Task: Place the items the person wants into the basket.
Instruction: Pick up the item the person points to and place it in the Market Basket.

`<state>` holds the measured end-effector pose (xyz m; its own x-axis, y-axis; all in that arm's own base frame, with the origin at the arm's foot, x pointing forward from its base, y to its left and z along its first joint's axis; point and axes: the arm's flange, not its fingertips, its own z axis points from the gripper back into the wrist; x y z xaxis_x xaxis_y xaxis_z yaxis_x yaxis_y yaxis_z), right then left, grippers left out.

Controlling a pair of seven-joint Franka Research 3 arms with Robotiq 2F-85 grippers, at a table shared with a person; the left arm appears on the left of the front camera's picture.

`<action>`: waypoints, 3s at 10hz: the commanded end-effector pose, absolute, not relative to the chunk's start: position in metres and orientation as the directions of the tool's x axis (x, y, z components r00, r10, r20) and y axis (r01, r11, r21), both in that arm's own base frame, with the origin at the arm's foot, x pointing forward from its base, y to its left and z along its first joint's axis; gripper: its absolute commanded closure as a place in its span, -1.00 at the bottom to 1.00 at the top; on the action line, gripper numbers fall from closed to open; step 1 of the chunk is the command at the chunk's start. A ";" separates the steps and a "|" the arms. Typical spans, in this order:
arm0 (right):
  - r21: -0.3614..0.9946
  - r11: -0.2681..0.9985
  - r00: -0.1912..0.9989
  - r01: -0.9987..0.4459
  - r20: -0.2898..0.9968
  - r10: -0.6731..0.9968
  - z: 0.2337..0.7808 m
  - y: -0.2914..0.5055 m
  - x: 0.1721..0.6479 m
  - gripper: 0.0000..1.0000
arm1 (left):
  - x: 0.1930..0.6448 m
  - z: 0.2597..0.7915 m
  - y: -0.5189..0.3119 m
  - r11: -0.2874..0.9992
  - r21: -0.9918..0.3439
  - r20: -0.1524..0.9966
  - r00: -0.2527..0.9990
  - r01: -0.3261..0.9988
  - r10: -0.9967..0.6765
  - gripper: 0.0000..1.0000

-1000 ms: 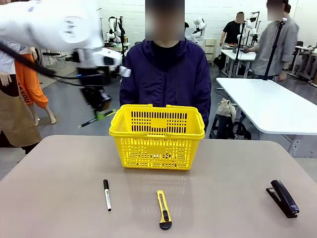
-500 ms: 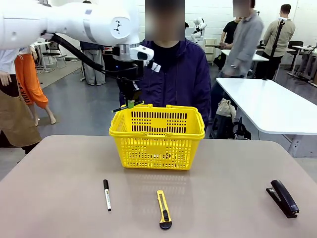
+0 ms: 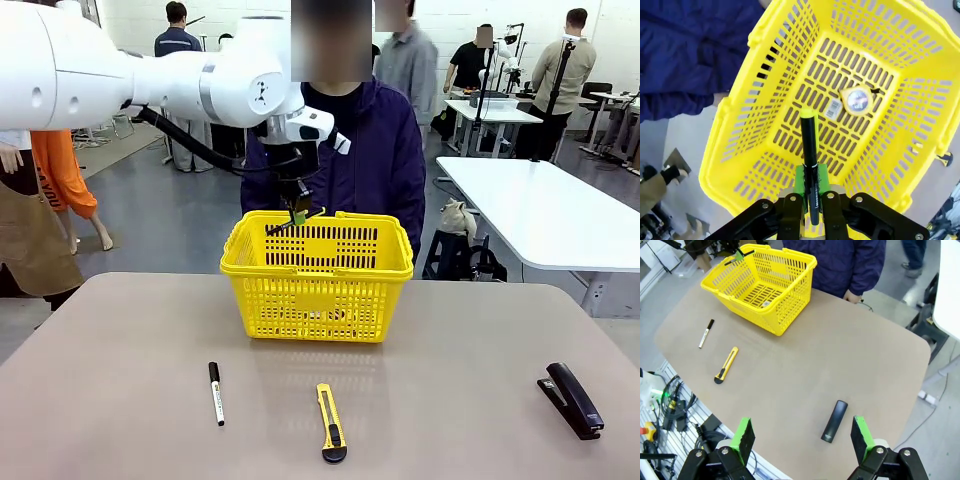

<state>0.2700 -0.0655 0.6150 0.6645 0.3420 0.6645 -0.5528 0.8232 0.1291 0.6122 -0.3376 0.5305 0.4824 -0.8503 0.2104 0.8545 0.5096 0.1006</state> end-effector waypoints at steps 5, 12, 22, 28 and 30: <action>0.115 0.839 0.680 -0.531 0.649 0.341 0.614 -0.065 0.271 -1.00 | 0.614 0.518 -0.336 0.500 0.098 0.218 0.471 0.861 -0.855 0.78; 0.115 0.839 0.680 -0.531 0.649 0.341 0.614 -0.065 0.271 -1.00 | 0.627 0.478 -0.343 0.443 0.055 0.105 0.436 0.895 -0.894 0.78; 0.115 0.839 0.680 -0.531 0.649 0.341 0.614 -0.065 0.271 -1.00 | 0.649 0.425 -0.366 0.408 0.006 0.030 0.408 0.913 -0.913 -0.41; 0.115 0.839 0.680 -0.531 0.649 0.341 0.614 -0.065 0.271 -1.00 | 0.646 0.434 -0.362 0.411 -0.001 0.046 0.410 0.912 -0.911 -1.00; 0.115 0.839 0.680 -0.531 0.649 0.341 0.614 -0.065 0.271 -1.00 | 0.646 0.435 -0.362 0.411 -0.007 0.045 0.411 0.912 -0.911 -1.00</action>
